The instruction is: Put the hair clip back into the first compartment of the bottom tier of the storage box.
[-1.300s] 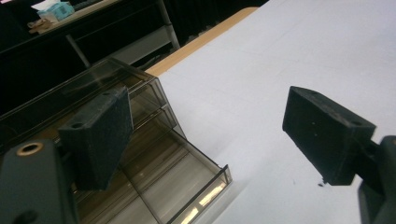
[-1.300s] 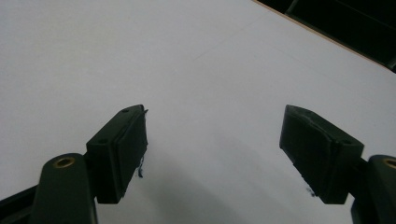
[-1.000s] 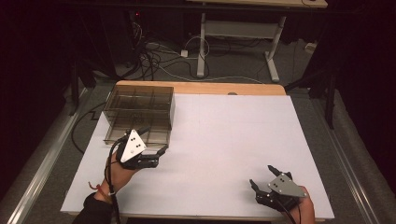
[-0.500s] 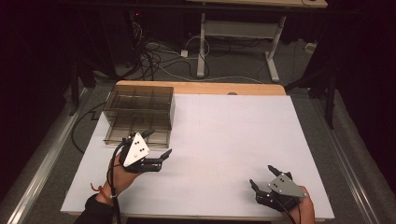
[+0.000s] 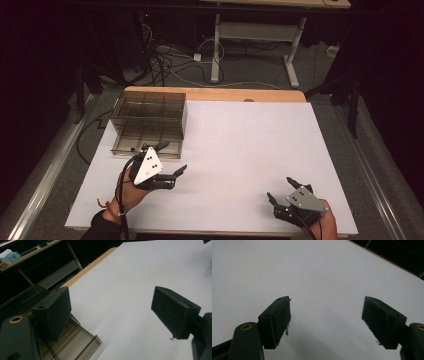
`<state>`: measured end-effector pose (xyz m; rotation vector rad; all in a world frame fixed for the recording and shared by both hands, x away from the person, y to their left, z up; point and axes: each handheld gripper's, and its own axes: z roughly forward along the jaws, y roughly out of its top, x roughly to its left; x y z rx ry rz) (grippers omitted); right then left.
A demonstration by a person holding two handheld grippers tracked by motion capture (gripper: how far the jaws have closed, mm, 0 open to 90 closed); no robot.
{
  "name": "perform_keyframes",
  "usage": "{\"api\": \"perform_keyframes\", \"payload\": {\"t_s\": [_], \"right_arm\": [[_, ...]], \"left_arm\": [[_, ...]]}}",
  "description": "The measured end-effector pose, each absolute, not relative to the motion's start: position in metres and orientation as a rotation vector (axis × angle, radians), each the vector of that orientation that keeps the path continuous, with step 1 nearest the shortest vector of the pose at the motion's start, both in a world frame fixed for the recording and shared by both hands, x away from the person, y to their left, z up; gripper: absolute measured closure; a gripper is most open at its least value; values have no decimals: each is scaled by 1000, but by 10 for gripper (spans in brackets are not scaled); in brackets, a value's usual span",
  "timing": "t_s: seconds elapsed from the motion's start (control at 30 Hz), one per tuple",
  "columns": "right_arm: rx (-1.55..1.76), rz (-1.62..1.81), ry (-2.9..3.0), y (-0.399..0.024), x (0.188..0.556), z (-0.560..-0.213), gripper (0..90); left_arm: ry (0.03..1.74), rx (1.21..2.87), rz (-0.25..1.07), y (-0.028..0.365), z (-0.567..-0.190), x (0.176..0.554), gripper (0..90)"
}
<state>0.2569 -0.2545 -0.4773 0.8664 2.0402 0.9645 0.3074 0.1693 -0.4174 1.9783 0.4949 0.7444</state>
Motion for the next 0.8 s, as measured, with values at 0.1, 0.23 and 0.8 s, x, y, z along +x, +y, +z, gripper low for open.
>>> {"api": "perform_keyframes", "payload": {"t_s": [0.1,0.23,0.8], "right_arm": [[867,964,2040,-254,257,-477,234],[866,962,2039,-254,256,-477,234],[852,957,2040,-252,256,-477,234]], "left_arm": [[477,1987,741,168,-419,304,153],[453,2000,739,165,-420,299,153],[432,2043,731,165,-448,289,152]]}}
